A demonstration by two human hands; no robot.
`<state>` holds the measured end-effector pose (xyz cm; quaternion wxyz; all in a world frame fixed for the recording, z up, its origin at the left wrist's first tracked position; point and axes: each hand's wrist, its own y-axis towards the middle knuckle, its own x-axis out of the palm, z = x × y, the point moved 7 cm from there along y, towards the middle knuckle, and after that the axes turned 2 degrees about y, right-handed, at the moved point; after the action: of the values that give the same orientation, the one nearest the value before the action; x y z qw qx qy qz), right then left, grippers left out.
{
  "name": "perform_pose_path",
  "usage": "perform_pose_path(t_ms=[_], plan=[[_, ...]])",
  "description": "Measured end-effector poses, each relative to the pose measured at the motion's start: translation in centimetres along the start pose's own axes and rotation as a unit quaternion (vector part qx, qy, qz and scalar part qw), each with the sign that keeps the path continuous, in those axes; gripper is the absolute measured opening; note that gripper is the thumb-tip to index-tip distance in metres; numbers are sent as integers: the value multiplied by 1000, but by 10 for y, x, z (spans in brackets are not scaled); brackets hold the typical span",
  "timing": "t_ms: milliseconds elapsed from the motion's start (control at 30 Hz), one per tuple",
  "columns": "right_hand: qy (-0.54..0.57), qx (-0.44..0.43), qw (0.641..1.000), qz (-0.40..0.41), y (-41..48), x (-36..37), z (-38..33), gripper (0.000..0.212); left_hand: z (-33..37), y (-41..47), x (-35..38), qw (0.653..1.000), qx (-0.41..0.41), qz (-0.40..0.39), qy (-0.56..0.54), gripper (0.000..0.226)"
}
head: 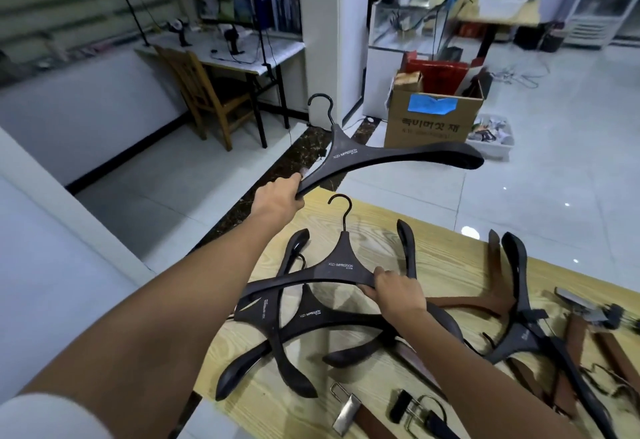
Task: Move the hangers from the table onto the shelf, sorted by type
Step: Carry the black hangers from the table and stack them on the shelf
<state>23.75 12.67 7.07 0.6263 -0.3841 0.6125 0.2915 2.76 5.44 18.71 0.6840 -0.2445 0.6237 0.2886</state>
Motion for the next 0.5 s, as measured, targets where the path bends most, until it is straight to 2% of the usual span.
perform_pose_path(t_ms=[233,500], plan=[[-11,-57,998,-1,-19,-27,-15,65,-23,-48,-31,996,-70,17,-44,22],[-46,-158,985,53,-53,-64,-30,66,-31,-126,-72,987,-148,56,-13,19]])
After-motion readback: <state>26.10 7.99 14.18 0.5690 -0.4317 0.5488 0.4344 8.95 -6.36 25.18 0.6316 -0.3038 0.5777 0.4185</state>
